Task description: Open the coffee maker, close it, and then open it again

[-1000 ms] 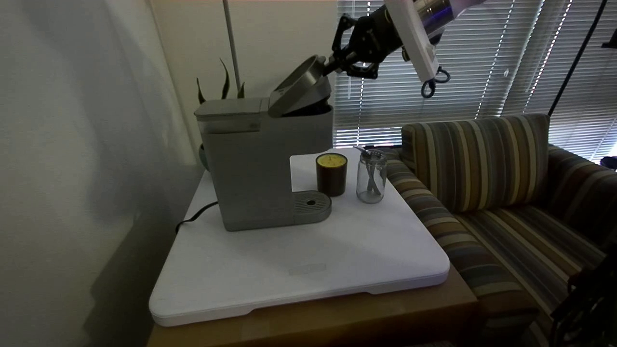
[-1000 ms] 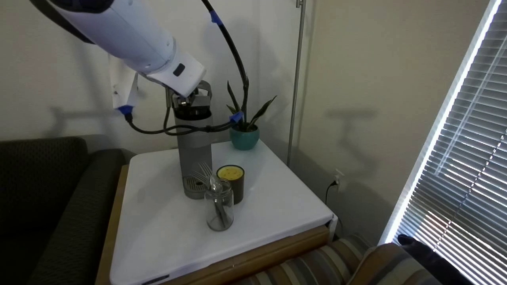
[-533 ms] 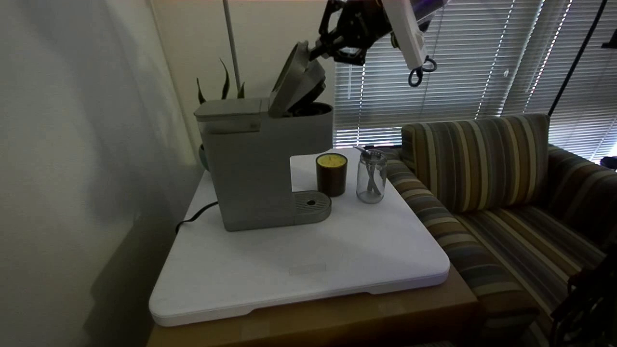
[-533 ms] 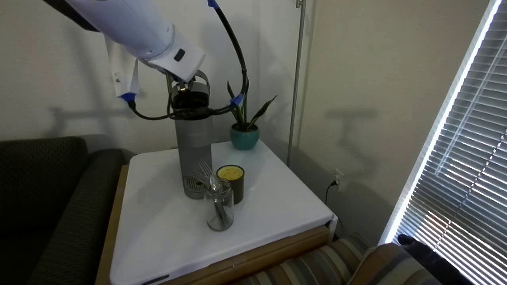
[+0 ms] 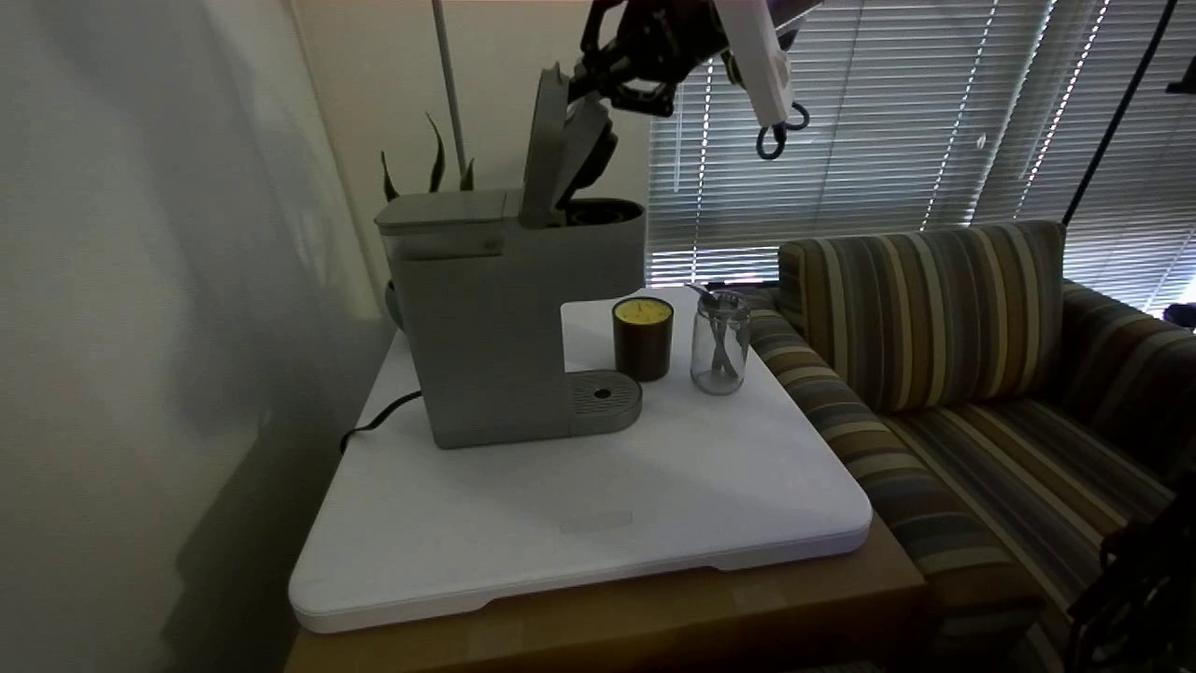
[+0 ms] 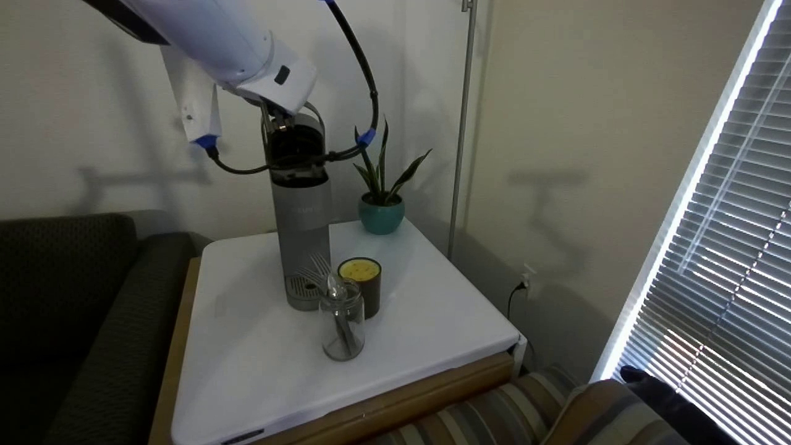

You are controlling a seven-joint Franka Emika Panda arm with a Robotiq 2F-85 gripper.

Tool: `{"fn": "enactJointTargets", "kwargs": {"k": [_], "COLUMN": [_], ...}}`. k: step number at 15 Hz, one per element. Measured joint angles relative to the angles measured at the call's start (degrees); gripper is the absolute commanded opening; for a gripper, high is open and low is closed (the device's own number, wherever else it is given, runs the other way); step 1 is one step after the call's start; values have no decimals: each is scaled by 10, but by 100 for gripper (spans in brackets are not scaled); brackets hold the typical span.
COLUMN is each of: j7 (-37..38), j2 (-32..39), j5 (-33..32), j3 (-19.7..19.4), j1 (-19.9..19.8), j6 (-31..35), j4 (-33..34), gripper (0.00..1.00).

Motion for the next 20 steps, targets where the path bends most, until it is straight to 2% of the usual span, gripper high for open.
{"fn": "enactJointTargets", "kwargs": {"k": [12,20], "j7": [0,45], "j2": [5,13], "j5": [-7,-98], "j3": [0,0], "j1": [3,11], "j6": [-7,-9], "j4": [10,25], "gripper": [0,0]}}
